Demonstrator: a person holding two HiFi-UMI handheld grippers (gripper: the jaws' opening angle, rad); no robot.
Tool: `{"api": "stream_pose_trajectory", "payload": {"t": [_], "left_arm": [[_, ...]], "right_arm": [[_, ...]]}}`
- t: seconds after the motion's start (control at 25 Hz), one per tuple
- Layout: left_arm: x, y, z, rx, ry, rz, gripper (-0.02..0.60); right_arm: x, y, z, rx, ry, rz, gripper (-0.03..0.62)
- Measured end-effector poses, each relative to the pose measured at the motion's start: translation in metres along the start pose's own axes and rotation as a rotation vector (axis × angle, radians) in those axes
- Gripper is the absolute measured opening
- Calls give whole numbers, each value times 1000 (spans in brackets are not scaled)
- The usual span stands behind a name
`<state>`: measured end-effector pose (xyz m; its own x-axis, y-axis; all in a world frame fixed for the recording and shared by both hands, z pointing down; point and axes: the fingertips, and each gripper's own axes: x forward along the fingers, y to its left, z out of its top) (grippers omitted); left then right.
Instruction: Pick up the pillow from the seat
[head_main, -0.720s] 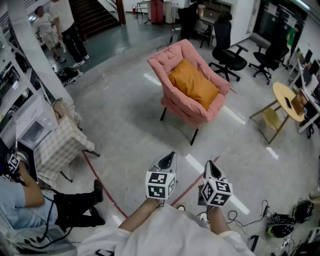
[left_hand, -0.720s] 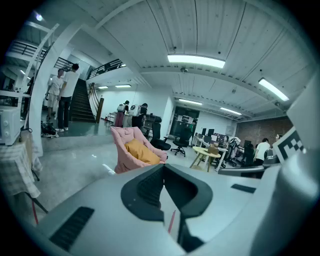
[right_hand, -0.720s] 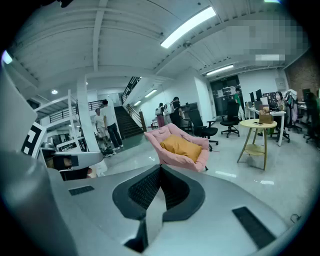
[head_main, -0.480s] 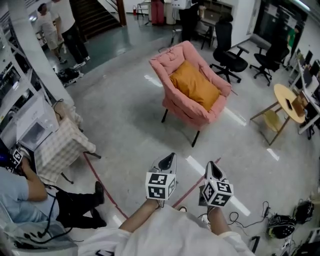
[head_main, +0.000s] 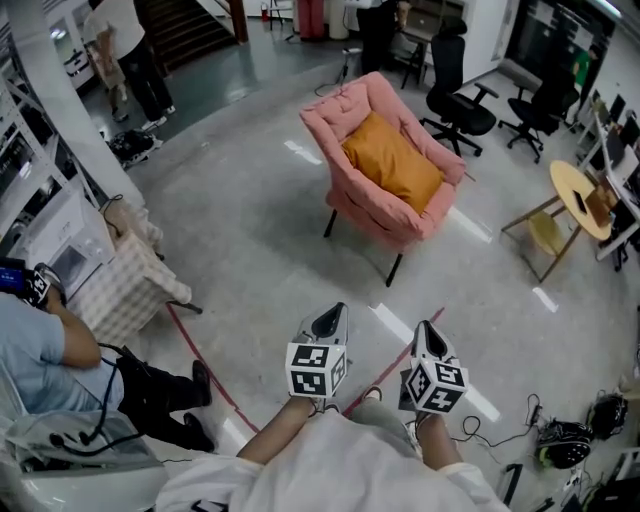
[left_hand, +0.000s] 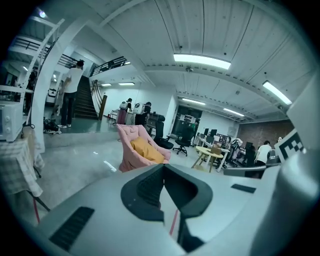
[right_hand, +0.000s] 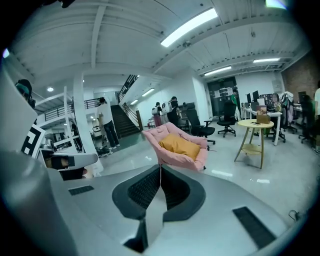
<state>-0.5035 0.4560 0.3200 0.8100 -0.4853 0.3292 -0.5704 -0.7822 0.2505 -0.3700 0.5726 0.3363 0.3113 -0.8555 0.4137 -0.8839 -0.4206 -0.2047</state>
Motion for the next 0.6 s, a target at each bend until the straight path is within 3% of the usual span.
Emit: {"api": "stream_pose_trajectory", "payload": {"t": [0.24,0.6], "left_arm": [[22,3,-2,6,21,0,8],[96,7,31,25,6,37,8]], "right_arm": [[20,-21,-4,19,28,-29,29],[87,-57,37,3,23,2,29]]}}
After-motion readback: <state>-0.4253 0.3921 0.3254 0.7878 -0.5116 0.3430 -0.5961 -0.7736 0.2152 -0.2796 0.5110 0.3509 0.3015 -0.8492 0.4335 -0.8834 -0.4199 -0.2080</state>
